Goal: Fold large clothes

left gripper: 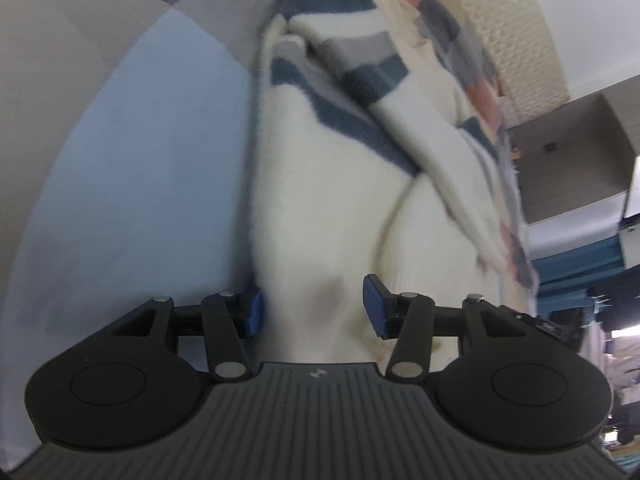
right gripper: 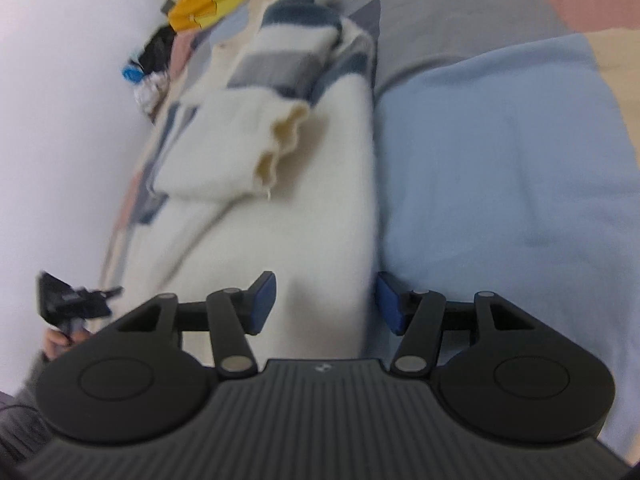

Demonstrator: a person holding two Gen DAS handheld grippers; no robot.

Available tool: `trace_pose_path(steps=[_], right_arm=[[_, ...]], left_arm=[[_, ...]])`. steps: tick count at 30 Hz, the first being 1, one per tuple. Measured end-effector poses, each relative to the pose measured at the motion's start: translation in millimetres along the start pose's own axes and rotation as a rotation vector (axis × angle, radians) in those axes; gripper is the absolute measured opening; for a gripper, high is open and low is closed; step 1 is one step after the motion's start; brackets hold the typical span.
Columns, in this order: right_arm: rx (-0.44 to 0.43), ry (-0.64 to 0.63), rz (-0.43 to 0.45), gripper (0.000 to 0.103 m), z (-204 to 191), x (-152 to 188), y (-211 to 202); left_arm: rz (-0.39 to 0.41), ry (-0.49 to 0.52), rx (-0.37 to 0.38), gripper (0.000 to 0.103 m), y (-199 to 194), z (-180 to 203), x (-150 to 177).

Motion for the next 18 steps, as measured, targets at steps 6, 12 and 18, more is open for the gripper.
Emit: trace_pose_path(steps=[6, 12, 18], right_arm=[[-0.062, -0.061, -0.048, 0.059, -9, 3, 12], [-0.129, -0.140, -0.166, 0.058, -30, 17, 15], [-0.151, -0.223, -0.326, 0.038, -49, 45, 25]], left_arm=[[-0.022, 0.111, 0.013, 0.054, 10, 8, 3], [-0.127, 0.169, 0.017, 0.054, 14, 17, 12], [-0.255, 0.294, -0.054, 0.054, 23, 37, 33]])
Point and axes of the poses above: each gripper's, at about its wrist camera, not at the fingertips, and y roughly the way its jaws point, z to its right, x to its underside, the point moved 5 cm from there along y, roughly the way its jaws point, and after that the axes turned 4 degrees about -y, right-handed, at the moved point
